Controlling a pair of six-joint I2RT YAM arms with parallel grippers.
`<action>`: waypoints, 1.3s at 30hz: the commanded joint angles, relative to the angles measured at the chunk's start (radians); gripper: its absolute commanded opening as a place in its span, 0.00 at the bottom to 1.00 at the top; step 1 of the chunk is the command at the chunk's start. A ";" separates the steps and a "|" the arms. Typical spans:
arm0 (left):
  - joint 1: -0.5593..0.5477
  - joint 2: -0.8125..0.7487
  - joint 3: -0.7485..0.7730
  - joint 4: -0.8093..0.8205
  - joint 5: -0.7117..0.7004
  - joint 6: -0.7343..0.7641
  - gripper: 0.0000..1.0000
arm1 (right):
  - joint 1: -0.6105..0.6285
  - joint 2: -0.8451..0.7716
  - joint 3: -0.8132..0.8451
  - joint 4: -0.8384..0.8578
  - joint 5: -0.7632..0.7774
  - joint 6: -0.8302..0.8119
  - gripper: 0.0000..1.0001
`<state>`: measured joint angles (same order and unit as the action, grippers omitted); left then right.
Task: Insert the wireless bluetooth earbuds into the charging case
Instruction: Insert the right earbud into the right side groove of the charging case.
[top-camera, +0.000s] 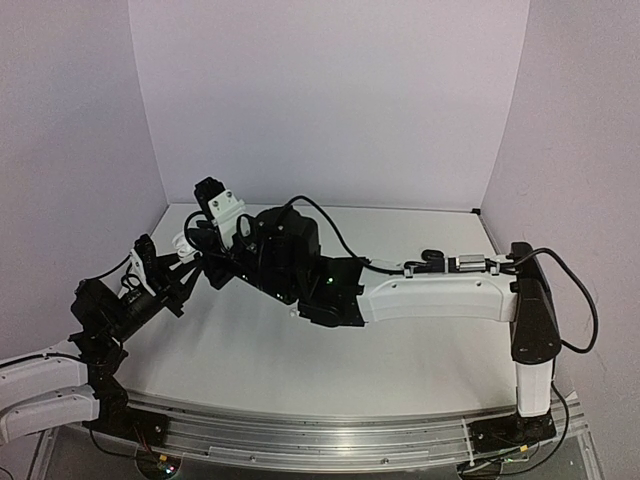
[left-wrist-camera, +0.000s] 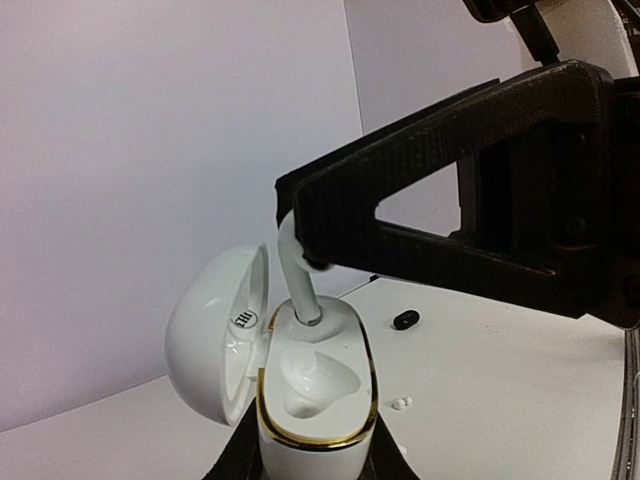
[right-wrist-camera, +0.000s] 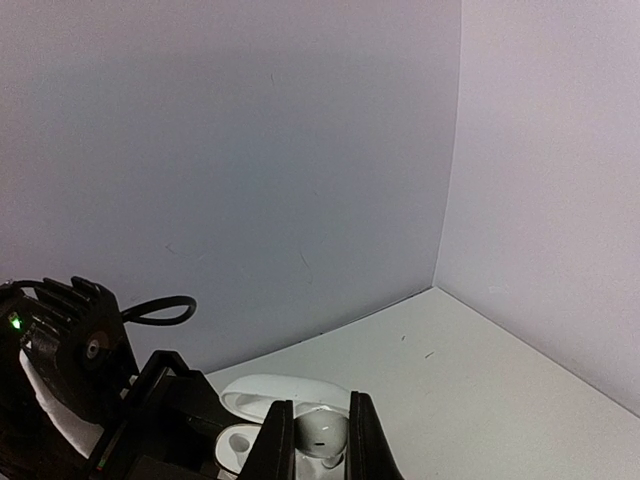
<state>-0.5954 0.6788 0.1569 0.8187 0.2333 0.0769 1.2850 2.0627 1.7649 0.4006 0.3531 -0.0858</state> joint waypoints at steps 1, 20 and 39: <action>0.005 -0.015 0.042 0.026 0.006 -0.020 0.00 | -0.001 0.015 0.007 0.004 0.033 -0.033 0.00; 0.018 -0.028 0.076 0.000 -0.001 -0.068 0.00 | 0.030 0.044 0.033 -0.069 0.045 -0.237 0.00; 0.026 -0.032 0.081 -0.006 -0.001 -0.099 0.00 | 0.045 0.070 0.076 -0.106 0.107 -0.254 0.06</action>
<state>-0.5789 0.6674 0.1646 0.7386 0.2413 -0.0086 1.3118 2.0961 1.7938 0.3396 0.4371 -0.3441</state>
